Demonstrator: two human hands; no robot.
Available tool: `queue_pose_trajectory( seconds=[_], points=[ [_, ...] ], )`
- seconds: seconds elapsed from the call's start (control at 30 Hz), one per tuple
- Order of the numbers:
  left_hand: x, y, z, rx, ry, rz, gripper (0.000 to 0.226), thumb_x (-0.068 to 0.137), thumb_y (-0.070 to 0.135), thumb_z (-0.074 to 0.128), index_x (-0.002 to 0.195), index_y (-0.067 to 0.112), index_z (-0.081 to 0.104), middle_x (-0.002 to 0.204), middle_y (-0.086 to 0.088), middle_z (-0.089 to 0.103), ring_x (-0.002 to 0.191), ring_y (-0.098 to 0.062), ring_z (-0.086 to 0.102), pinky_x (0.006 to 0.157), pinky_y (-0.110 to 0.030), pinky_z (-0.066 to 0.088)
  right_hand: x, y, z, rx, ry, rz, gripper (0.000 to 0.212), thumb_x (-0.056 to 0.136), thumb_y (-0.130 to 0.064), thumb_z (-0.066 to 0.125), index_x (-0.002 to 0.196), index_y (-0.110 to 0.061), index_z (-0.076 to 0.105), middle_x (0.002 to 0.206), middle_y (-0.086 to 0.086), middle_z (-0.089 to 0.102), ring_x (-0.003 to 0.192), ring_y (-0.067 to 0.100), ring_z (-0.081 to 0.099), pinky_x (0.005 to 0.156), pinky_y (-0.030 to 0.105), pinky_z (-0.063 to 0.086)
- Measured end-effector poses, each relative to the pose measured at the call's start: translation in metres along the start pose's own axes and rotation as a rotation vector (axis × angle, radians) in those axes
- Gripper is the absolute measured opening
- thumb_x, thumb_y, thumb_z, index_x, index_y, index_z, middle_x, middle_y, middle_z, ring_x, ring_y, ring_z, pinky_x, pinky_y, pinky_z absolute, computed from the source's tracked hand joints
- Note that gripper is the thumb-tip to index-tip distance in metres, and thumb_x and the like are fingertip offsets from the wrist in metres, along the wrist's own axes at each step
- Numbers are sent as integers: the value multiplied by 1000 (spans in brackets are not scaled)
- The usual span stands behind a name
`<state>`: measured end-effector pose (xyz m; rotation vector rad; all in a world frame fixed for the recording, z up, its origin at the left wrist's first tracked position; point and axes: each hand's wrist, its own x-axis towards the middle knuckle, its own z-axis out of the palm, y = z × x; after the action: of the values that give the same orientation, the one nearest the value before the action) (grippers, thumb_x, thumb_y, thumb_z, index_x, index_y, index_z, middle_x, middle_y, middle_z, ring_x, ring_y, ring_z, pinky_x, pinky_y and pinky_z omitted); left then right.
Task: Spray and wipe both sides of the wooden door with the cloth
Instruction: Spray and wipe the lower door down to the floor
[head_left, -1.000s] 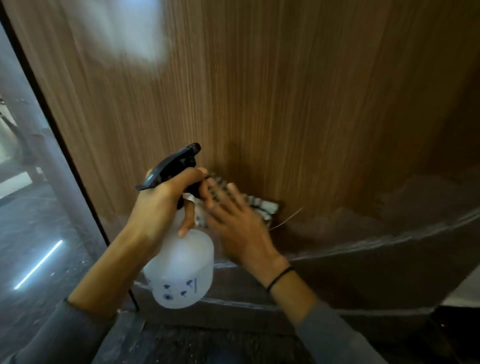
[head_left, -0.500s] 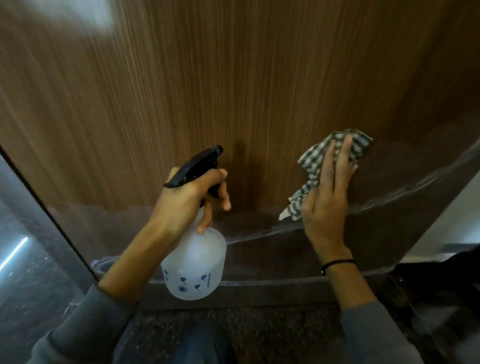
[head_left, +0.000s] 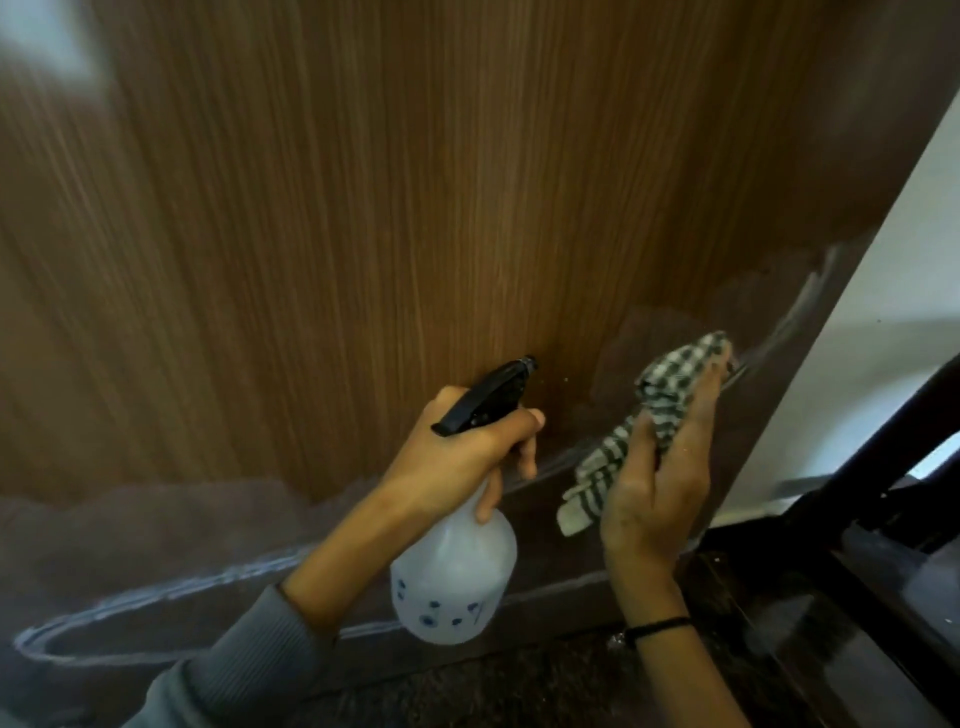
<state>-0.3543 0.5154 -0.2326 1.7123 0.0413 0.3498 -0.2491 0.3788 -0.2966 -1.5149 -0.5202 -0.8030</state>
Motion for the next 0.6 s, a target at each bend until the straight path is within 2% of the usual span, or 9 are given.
queue_pose_trajectory(
  seconds=[0.1, 0.17, 0.23, 0.3, 0.37, 0.43, 0.53, 0.6],
  points=[
    [15, -2, 20, 15, 22, -98, 40, 99, 22, 63, 64, 3, 60, 60, -18, 61, 30, -21, 41, 39, -27, 38, 11, 9, -14, -3, 140, 66, 62, 103, -12, 45, 159, -19, 18, 166, -4, 21, 153, 9, 21, 124, 26, 21],
    [22, -2, 29, 23, 72, -184, 41, 97, 22, 65, 59, 8, 57, 52, -15, 56, 30, -19, 38, 39, -28, 35, 18, 12, -19, 4, 191, 82, 62, 104, -12, 45, 160, -15, 20, 166, -4, 23, 152, 7, 23, 122, 24, 21],
    [24, 3, 30, 35, 71, -223, 37, 96, 21, 64, 62, 9, 57, 53, -15, 57, 30, -18, 38, 41, -28, 36, 22, 11, -19, 15, 212, 89, 62, 104, -12, 45, 160, -13, 20, 166, -2, 23, 152, 6, 23, 122, 22, 21],
    [21, 14, 25, 36, 35, -194, 34, 97, 20, 62, 66, 6, 59, 59, -18, 61, 31, -18, 39, 39, -24, 37, 24, 5, -13, 27, 201, 82, 62, 104, -13, 45, 160, -15, 18, 167, -1, 22, 153, 10, 23, 123, 26, 22],
    [16, 28, 13, 59, 21, -123, 36, 99, 19, 59, 68, 3, 61, 63, -21, 64, 32, -19, 40, 39, -21, 38, 22, -6, 5, 17, 130, 42, 63, 104, -13, 44, 160, -18, 16, 168, 3, 20, 154, 15, 22, 125, 33, 23],
    [12, 44, 1, 99, 35, -55, 39, 100, 19, 58, 69, -3, 61, 67, -26, 65, 32, -24, 41, 40, -20, 39, 17, -15, 32, 18, -6, -96, 57, 105, -12, 42, 158, -14, 19, 167, 9, 17, 155, 20, 17, 126, 40, 20],
    [14, 61, -11, 133, 81, 19, 42, 99, 21, 58, 76, -14, 60, 68, -29, 63, 38, -29, 40, 39, -19, 39, 7, -21, 71, -97, -245, -329, 54, 109, -31, 34, 157, -10, 23, 167, 11, 12, 156, 34, 11, 123, 61, 12],
    [17, 68, -17, 161, 101, 28, 41, 98, 24, 58, 79, -12, 61, 69, -26, 65, 39, -29, 40, 39, -19, 39, 13, -13, 76, -175, -288, -407, 59, 104, -25, 43, 158, -12, 24, 168, 11, 12, 156, 32, 9, 124, 59, 6]
  ],
)
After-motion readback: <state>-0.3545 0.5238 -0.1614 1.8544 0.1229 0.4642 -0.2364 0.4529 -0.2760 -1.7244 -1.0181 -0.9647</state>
